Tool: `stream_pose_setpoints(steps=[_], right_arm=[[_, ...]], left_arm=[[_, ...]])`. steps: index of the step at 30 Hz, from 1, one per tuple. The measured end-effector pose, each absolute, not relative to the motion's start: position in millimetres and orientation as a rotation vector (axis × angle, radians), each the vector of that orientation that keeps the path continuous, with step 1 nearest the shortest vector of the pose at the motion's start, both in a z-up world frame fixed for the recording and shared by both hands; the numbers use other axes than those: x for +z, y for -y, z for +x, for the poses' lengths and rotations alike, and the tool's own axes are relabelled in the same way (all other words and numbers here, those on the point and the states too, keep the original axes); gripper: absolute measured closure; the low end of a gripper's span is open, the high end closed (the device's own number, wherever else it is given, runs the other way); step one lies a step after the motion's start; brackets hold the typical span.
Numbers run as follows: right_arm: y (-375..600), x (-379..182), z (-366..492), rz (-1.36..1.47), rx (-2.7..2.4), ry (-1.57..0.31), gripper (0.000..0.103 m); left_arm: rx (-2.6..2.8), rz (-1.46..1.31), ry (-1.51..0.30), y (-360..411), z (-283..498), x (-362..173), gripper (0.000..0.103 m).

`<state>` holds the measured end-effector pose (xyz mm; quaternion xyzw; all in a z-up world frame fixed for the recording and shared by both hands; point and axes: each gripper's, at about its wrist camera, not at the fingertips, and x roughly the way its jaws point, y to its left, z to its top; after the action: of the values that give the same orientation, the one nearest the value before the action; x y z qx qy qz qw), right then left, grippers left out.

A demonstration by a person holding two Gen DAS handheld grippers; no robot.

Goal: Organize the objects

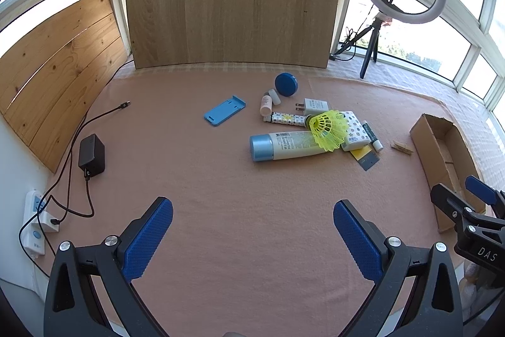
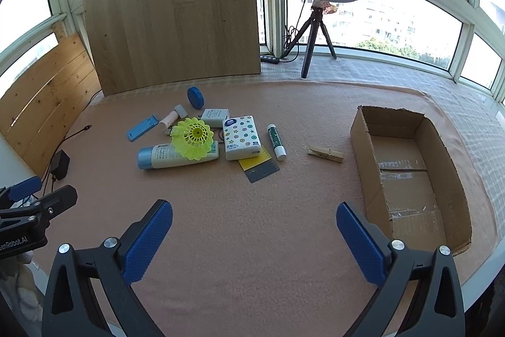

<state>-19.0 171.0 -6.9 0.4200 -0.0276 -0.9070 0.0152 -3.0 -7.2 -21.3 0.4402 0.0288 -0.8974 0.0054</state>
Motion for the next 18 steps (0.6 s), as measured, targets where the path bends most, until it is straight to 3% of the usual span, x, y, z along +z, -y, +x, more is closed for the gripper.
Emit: stream_pose_setpoints(steps=[18], right_arm=[[-170.4, -6.2, -17.6, 1.309, -2.821, 0.086, 0.0]], left_arm=[[-2.816, 1.383, -0.084, 3.7, -1.0, -20.4, 0.0]])
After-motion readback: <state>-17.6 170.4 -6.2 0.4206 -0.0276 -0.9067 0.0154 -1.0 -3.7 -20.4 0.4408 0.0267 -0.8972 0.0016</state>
